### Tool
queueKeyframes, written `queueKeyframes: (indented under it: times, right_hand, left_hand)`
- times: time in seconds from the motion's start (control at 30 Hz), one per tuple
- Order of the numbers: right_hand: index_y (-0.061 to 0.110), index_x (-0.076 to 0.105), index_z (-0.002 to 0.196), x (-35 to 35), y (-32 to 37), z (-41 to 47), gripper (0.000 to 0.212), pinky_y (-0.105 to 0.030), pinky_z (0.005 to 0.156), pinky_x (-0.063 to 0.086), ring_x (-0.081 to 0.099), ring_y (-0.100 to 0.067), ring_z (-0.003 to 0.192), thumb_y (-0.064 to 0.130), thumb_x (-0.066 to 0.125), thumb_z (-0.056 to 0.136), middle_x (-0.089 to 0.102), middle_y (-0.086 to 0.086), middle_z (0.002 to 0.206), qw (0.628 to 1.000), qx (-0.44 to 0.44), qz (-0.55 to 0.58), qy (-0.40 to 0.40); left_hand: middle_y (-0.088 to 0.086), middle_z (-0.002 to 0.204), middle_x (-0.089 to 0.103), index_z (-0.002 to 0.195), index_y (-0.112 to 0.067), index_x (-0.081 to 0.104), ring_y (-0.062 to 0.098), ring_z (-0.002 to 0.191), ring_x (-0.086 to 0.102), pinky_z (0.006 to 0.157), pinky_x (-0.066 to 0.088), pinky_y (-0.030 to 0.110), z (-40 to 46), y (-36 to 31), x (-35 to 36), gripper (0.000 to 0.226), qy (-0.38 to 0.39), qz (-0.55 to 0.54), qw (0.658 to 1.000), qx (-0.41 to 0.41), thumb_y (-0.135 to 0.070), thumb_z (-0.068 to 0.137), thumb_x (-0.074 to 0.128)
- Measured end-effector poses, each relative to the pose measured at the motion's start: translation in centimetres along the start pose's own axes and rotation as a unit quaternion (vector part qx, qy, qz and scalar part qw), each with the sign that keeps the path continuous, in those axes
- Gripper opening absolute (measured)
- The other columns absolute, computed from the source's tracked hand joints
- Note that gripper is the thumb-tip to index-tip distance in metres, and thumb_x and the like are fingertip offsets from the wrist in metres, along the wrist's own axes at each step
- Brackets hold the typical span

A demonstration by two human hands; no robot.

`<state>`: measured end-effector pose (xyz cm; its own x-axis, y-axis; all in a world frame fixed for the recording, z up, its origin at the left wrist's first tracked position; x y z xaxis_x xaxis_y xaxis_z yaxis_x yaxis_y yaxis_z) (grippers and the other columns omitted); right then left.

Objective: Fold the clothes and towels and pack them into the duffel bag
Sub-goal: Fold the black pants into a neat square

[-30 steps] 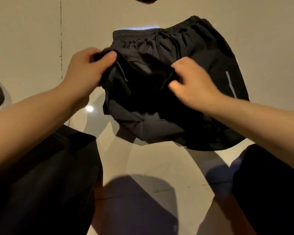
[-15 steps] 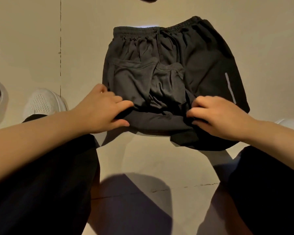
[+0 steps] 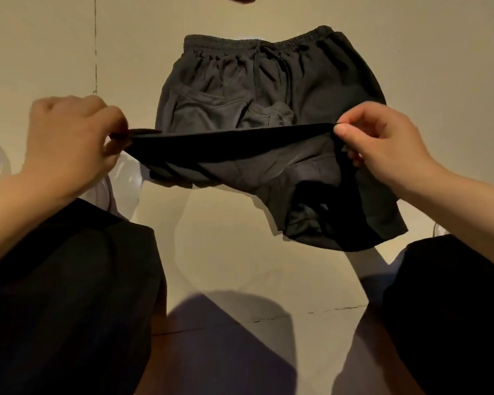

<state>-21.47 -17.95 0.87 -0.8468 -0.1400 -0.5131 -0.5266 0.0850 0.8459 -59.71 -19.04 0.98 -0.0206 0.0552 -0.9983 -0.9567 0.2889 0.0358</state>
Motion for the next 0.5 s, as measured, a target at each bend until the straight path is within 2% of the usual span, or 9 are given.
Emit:
queueKeyframes:
  times: [0.03, 0.1, 0.13, 0.2, 0.3, 0.4, 0.43, 0.5]
  right_hand:
    - [0.028, 0.059, 0.078, 0.4, -0.2, -0.1, 0.018, -0.016, 0.052, 0.045, 0.053, -0.003, 0.052, 0.017, 0.061, 0.092, 0.057, 0.007, 0.061, 0.999, 0.03, 0.011, 0.014]
    - [0.026, 0.059, 0.084, 1.3, -0.1, -0.5, 0.014, -0.015, 0.055, 0.046, 0.056, -0.005, 0.057, 0.016, 0.058, 0.094, 0.06, 0.002, 0.067, 0.995, 0.032, -0.051, 0.075]
    - [0.024, 0.06, 0.088, 1.5, 0.2, -0.7, 0.01, -0.013, 0.059, 0.045, 0.058, -0.007, 0.064, 0.017, 0.058, 0.094, 0.062, 0.001, 0.074, 0.988, 0.01, -0.109, 0.105]
    - [0.021, 0.063, 0.096, 1.8, 1.0, -0.9, 0.006, -0.012, 0.066, 0.041, 0.057, -0.01, 0.076, 0.018, 0.059, 0.093, 0.062, 0.002, 0.085, 0.97, -0.051, -0.202, 0.122]
    - [0.02, 0.064, 0.109, 2.2, 2.3, 0.0, 0.016, -0.005, 0.076, 0.039, 0.054, -0.004, 0.089, 0.016, 0.057, 0.095, 0.06, 0.009, 0.1, 0.975, -0.076, -0.19, 0.087]
    - [0.029, 0.049, 0.136, 2.6, 3.2, 1.4, 0.042, -0.015, 0.098, 0.038, 0.049, 0.0, 0.112, 0.012, 0.051, 0.097, 0.053, 0.013, 0.128, 0.985, -0.05, -0.131, 0.1]
    - [0.033, 0.041, 0.141, 2.5, 3.2, 1.7, 0.05, -0.018, 0.099, 0.037, 0.048, -0.001, 0.115, 0.01, 0.05, 0.098, 0.05, 0.013, 0.133, 0.985, -0.042, -0.126, 0.11]
    - [0.037, 0.037, 0.142, 1.6, 3.0, 1.8, 0.053, -0.019, 0.093, 0.039, 0.051, -0.004, 0.111, 0.01, 0.048, 0.098, 0.05, 0.011, 0.13, 0.984, -0.038, -0.14, 0.104]
  left_hand:
    - [0.014, 0.089, 0.06, 0.094, -0.008, 0.061, 0.038, 0.081, 0.056, 0.076, 0.04, 0.051, 0.2, -0.8, 0.1, 0.019, 0.007, -0.005, 1.0, 0.029, -0.009, 0.078, 0.071]
    - [0.01, 0.094, 0.064, 0.103, -0.012, 0.062, 0.036, 0.088, 0.059, 0.083, 0.041, 0.053, 0.4, -3.0, 0.8, 0.036, 0.054, -0.032, 0.993, 0.096, -0.011, 0.071, 0.077]
    - [0.008, 0.095, 0.067, 0.108, -0.015, 0.062, 0.035, 0.091, 0.062, 0.09, 0.039, 0.053, 0.4, -3.9, 1.2, 0.041, 0.084, -0.041, 0.989, 0.117, -0.014, 0.071, 0.079]
    - [0.005, 0.088, 0.07, 0.106, -0.017, 0.064, 0.031, 0.085, 0.066, 0.098, 0.035, 0.053, 0.1, -4.4, 2.4, 0.035, 0.109, -0.027, 0.985, 0.133, -0.012, 0.074, 0.076]
    - [0.009, 0.081, 0.069, 0.101, -0.014, 0.068, 0.034, 0.074, 0.064, 0.089, 0.04, 0.05, 0.0, -2.7, 2.5, 0.021, 0.066, 0.002, 0.995, 0.069, -0.006, 0.082, 0.064]
    - [0.014, 0.099, 0.067, 0.115, -0.013, 0.063, 0.04, 0.089, 0.062, 0.081, 0.046, 0.052, 0.0, -1.2, 1.9, 0.031, 0.037, -0.014, 0.999, -0.028, -0.013, 0.085, 0.063]
    - [0.016, 0.109, 0.064, 0.122, -0.013, 0.058, 0.042, 0.097, 0.06, 0.082, 0.045, 0.054, 0.0, -1.4, 1.8, 0.039, 0.03, -0.019, 0.999, -0.034, -0.015, 0.083, 0.064]
    - [0.019, 0.119, 0.057, 0.129, -0.014, 0.052, 0.043, 0.105, 0.055, 0.083, 0.044, 0.055, 0.5, -3.3, 1.2, 0.046, 0.009, -0.047, 0.999, 0.019, -0.023, 0.084, 0.061]
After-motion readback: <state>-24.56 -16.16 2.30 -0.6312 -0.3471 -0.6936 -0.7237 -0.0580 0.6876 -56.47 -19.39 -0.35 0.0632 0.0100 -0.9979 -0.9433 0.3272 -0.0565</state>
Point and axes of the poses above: each hand's wrist, its own z-axis towards the middle knuckle, its own x-axis out of the palm, y = z × x, the point moved 3 cm from there along z, towards the middle knuckle
